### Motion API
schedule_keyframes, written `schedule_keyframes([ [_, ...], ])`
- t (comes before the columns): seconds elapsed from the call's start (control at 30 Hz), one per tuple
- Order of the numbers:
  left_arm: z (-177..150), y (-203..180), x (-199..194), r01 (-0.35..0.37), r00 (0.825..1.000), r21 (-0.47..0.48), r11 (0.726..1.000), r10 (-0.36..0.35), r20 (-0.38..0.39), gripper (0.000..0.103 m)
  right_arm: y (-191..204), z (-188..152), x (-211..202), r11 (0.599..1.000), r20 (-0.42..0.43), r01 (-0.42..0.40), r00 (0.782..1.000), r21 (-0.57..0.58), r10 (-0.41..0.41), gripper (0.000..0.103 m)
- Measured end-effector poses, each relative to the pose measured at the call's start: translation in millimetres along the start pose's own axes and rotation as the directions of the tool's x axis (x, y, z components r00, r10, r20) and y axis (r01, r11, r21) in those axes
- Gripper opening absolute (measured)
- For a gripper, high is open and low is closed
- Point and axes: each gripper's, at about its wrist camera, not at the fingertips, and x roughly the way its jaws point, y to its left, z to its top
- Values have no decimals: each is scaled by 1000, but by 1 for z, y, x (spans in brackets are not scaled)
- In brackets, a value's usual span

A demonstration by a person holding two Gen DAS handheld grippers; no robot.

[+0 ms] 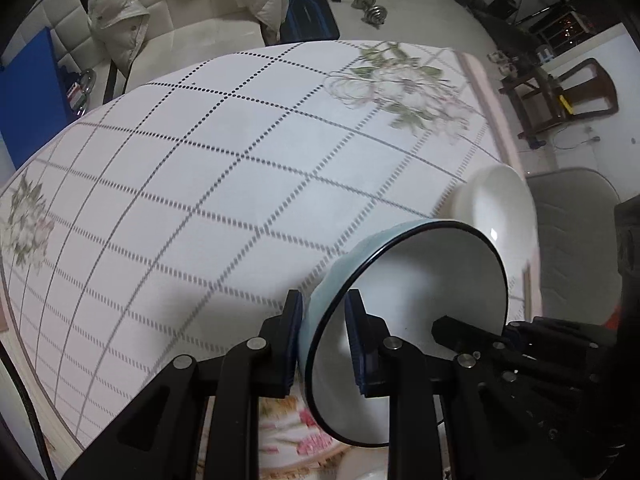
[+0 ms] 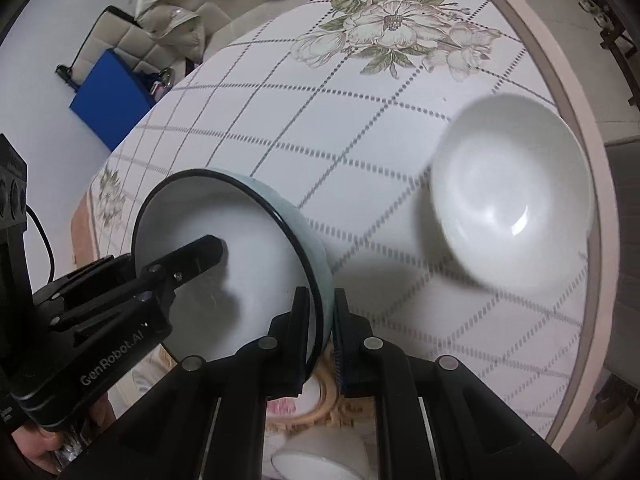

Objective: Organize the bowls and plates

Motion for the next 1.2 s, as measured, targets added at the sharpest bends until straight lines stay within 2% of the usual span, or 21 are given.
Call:
schedule_keyframes([
  [0.13,-26,-10,-16,17,1000,3,1000,-17,12,19,-3,-37,-16,1000,10,-2,1000,0,2,12],
  [0.3,-73,-28,-28,26,1000,28,999,-25,-4,19,-14,-101,-29,1000,10,3,1000,5,-3,12],
  [0.47,-121,-34,-19,41,998,36,999,-39,-43,19,-26,-161,-24,1000,-15,21,1000,11,-21,12],
  [0.6,-155,-35,-8,48,996,33,998,-45,-79,19,-31,-194,-6,999,-44,28,999,18,-27,12],
  [0.87,-192,-32,16,27,990,37,999,-22,-142,19,-31,-226,26,999,-85,48,995,10,-47,12],
  [1.2,-201,-37,29,-25,987,70,997,36,-155,19,-32,-232,44,996,-114,89,989,-12,-90,12],
])
